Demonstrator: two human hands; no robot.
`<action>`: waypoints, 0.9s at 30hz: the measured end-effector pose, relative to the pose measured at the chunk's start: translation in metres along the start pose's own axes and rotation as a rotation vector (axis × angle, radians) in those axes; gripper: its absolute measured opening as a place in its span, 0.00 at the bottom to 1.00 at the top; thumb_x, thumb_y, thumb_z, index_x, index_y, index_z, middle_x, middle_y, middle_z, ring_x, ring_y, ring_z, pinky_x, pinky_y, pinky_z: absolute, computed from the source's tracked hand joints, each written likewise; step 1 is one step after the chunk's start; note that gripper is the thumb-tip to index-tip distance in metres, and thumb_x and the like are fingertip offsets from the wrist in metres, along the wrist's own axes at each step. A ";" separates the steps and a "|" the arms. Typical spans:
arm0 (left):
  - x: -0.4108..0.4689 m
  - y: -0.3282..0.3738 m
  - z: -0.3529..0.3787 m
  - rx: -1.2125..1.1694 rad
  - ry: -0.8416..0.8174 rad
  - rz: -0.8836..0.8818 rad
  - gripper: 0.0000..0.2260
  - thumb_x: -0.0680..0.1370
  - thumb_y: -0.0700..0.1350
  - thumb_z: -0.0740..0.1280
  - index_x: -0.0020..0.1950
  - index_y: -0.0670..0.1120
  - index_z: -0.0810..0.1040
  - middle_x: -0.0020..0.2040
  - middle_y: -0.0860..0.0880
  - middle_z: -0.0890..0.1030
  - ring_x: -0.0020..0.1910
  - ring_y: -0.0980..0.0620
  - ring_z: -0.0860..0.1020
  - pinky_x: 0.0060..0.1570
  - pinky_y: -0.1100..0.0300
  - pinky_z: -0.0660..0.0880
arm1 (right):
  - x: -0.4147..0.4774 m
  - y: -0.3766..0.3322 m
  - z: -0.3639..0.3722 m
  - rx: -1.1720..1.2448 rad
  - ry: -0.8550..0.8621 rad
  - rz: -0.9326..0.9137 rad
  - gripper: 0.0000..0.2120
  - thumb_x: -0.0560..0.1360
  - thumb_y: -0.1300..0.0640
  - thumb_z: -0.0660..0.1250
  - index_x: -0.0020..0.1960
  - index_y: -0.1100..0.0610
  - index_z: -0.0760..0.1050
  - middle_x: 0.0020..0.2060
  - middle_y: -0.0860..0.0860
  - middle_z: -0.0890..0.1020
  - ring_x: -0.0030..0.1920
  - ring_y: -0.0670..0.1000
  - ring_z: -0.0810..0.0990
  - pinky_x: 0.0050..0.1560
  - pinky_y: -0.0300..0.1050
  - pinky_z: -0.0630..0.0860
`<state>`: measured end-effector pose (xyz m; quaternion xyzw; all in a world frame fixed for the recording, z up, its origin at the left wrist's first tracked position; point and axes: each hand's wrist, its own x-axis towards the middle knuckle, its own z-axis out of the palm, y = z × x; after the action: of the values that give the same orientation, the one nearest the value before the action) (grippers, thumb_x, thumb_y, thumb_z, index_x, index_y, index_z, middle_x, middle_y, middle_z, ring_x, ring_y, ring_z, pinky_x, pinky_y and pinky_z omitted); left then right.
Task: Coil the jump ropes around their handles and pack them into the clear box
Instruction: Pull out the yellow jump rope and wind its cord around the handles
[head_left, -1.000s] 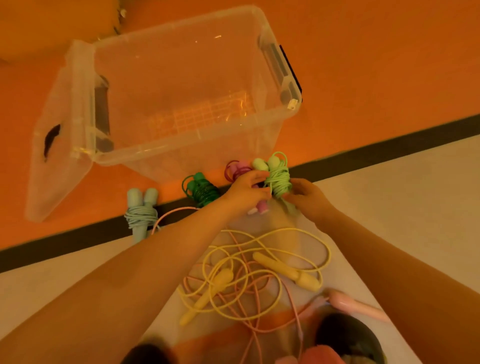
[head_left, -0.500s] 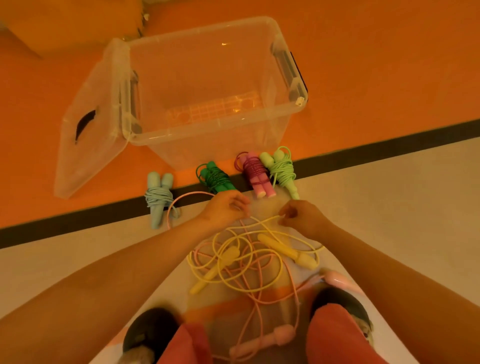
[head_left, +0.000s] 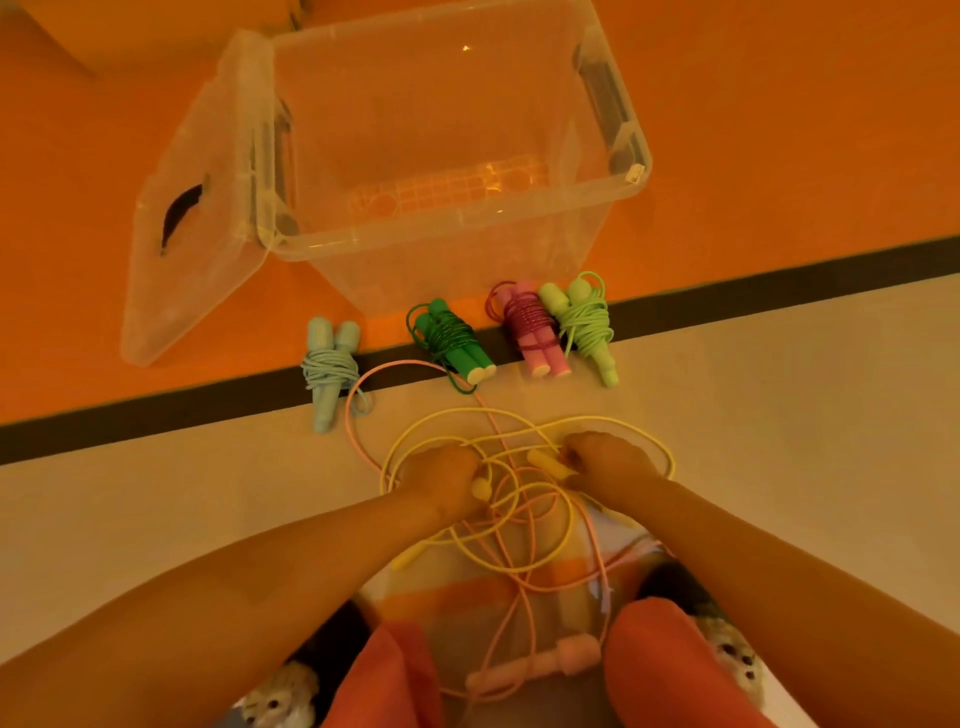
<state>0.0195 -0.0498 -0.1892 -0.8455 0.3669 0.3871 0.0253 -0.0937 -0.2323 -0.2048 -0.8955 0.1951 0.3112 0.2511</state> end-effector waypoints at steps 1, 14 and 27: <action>0.000 0.002 0.002 -0.005 -0.021 -0.002 0.13 0.72 0.54 0.70 0.51 0.48 0.79 0.52 0.45 0.81 0.53 0.43 0.79 0.41 0.57 0.67 | -0.001 -0.001 -0.001 0.022 0.002 -0.008 0.11 0.74 0.50 0.65 0.38 0.49 0.65 0.49 0.54 0.78 0.51 0.56 0.76 0.45 0.46 0.70; -0.055 0.031 -0.080 -0.947 0.136 0.011 0.11 0.77 0.38 0.67 0.55 0.46 0.67 0.43 0.47 0.75 0.39 0.54 0.73 0.34 0.69 0.71 | -0.058 -0.047 -0.065 0.511 0.352 -0.232 0.11 0.76 0.63 0.64 0.58 0.57 0.73 0.46 0.52 0.75 0.43 0.52 0.75 0.47 0.44 0.71; -0.253 0.104 -0.224 -1.212 0.303 0.246 0.05 0.82 0.51 0.58 0.53 0.54 0.72 0.48 0.54 0.78 0.45 0.55 0.76 0.57 0.50 0.66 | -0.244 -0.142 -0.226 0.467 0.659 -0.581 0.10 0.78 0.64 0.62 0.59 0.58 0.72 0.51 0.49 0.76 0.51 0.47 0.75 0.45 0.24 0.68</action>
<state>-0.0133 -0.0471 0.1625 -0.7067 0.1765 0.4023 -0.5545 -0.0959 -0.2011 0.1553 -0.8836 0.0711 -0.1231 0.4462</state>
